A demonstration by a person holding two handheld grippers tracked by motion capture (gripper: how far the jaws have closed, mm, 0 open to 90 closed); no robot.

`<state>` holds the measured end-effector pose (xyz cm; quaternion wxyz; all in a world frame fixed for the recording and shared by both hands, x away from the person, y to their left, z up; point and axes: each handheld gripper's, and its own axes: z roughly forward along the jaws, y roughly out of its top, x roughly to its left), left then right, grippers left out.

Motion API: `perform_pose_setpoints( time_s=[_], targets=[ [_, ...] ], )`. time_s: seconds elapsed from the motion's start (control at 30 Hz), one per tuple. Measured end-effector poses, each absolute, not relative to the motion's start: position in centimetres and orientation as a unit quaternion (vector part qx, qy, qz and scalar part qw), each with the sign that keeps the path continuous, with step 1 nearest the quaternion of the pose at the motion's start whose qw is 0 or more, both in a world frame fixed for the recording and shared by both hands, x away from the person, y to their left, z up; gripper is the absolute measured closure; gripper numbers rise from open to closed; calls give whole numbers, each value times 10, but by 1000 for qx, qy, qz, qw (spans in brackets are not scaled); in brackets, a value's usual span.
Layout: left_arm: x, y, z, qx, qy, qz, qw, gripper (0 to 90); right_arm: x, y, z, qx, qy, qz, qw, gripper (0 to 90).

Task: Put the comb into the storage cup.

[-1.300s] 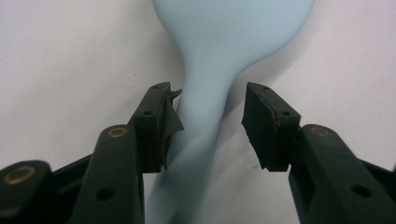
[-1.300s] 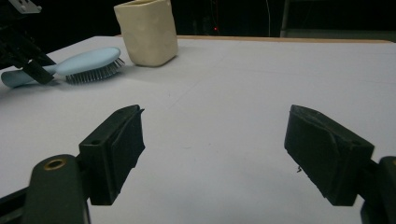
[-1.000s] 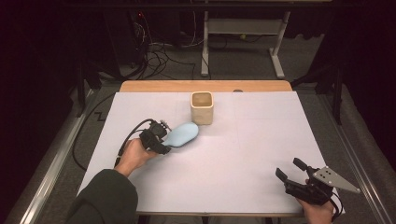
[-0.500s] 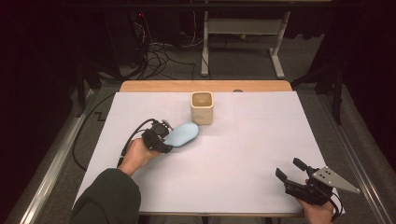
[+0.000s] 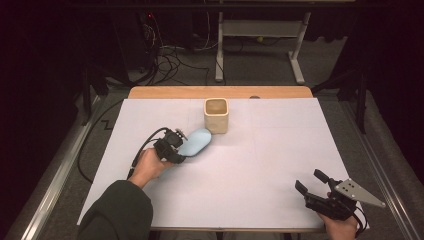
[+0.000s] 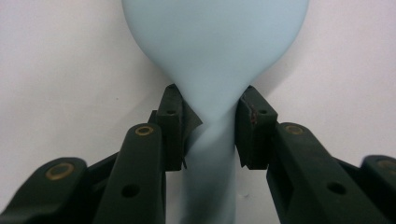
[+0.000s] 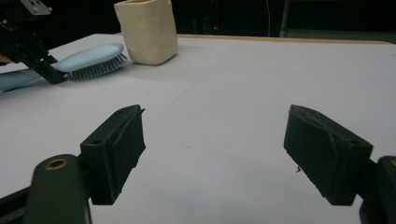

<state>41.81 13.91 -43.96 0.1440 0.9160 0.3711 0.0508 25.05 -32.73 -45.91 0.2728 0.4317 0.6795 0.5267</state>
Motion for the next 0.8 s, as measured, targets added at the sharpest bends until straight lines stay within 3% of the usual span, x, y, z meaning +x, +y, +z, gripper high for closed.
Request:
perform_pose_setpoints(
  time_s=[0.8],
  targets=[
    [412, 141, -437, 917, 363, 67, 153, 694, 250, -328, -459, 434, 679, 526, 273, 213]
  ],
)
